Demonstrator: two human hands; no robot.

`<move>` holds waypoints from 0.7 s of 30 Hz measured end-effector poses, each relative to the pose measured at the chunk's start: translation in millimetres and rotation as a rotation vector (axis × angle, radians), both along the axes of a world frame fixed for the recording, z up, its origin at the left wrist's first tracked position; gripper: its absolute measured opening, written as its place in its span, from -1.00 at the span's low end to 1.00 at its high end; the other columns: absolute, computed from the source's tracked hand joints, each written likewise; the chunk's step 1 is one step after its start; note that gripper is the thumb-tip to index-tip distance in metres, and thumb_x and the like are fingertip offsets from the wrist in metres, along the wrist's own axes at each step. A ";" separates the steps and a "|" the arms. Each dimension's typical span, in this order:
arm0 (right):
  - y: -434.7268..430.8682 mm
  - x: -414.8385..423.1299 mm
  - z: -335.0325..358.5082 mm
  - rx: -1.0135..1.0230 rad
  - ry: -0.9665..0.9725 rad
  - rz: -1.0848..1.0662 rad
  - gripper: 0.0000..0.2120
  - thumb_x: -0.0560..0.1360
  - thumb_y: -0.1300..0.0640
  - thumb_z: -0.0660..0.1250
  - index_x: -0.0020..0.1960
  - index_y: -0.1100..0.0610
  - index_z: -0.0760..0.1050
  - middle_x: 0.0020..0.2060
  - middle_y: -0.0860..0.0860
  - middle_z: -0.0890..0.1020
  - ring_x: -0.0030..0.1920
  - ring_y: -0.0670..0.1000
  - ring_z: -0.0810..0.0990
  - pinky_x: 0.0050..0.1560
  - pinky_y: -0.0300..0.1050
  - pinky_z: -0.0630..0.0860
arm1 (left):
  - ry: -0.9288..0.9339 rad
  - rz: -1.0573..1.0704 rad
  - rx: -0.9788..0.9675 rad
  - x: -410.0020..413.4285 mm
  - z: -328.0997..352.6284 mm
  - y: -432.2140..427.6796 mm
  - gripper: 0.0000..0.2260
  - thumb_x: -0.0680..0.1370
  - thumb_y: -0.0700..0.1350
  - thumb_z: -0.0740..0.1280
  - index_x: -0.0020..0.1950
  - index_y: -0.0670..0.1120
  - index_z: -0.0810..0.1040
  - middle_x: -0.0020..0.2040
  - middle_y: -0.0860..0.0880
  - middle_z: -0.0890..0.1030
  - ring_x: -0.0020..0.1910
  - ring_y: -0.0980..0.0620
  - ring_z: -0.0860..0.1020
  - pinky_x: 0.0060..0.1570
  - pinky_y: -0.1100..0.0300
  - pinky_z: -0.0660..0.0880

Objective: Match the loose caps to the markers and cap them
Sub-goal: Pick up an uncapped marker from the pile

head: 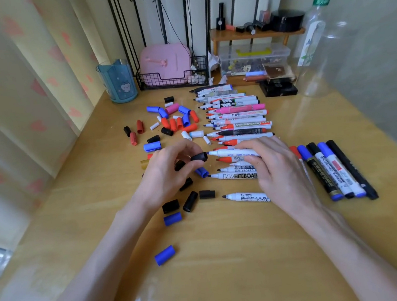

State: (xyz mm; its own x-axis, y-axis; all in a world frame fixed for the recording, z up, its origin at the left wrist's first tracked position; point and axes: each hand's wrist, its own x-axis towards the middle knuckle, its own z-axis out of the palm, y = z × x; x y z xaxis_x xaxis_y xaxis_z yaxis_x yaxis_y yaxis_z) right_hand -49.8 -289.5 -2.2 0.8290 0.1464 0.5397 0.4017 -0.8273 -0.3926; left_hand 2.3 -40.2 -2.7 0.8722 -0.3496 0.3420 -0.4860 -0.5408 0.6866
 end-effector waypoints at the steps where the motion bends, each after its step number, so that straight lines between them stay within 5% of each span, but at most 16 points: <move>1: 0.5 -0.3 0.3 0.003 -0.001 0.022 -0.77 0.62 0.27 0.32 0.24 0.10 0.60 0.05 -0.06 0.64 0.10 0.01 0.52 0.08 -0.17 0.43 | 0.008 -0.014 -0.011 -2.4 -0.1 0.1 -0.90 0.58 -0.13 0.49 0.05 -0.03 0.61 -0.05 0.16 0.69 -0.06 0.17 0.65 -0.12 0.44 0.42; 5: 1.8 -0.4 -1.7 -0.001 -0.025 0.112 -0.74 0.61 0.31 0.35 0.25 0.11 0.62 0.03 -0.06 0.64 0.07 0.03 0.52 0.11 -0.09 0.46 | 0.015 -0.045 -0.043 -7.5 -1.7 0.4 -0.93 0.59 -0.11 0.49 0.05 -0.01 0.64 -0.06 0.15 0.69 -0.13 0.14 0.63 -0.16 0.42 0.40; 10: 2.7 0.4 -2.5 0.007 -0.036 0.157 -0.73 0.60 0.33 0.37 0.26 0.14 0.64 0.02 -0.05 0.65 0.04 0.07 0.54 0.10 -0.08 0.47 | 0.021 -0.039 -0.093 -9.7 -8.8 -0.6 -0.88 0.57 -0.07 0.51 0.09 0.02 0.71 -0.08 0.14 0.73 -0.11 0.05 0.65 -0.12 0.15 0.56; 15: 0.7 1.0 -2.7 0.037 -0.035 0.186 -0.69 0.54 0.45 0.40 0.21 0.18 0.67 -0.06 -0.06 0.66 0.01 0.04 0.59 0.10 -0.33 0.43 | -0.033 -0.036 -0.101 -14.3 -9.5 -1.8 -0.86 0.54 -0.10 0.53 0.10 -0.02 0.73 -0.07 0.13 0.72 -0.10 0.02 0.67 -0.05 0.22 0.58; 21: 1.8 -0.7 1.6 0.059 -0.033 0.190 -0.71 0.58 0.37 0.39 0.26 0.17 0.65 -0.01 -0.13 0.62 0.05 0.02 0.60 0.12 -0.21 0.48 | -0.030 -0.039 -0.154 -15.5 -2.6 -1.0 -0.87 0.55 -0.08 0.53 0.09 0.05 0.72 -0.05 0.14 0.72 -0.07 -0.03 0.68 0.00 0.08 0.60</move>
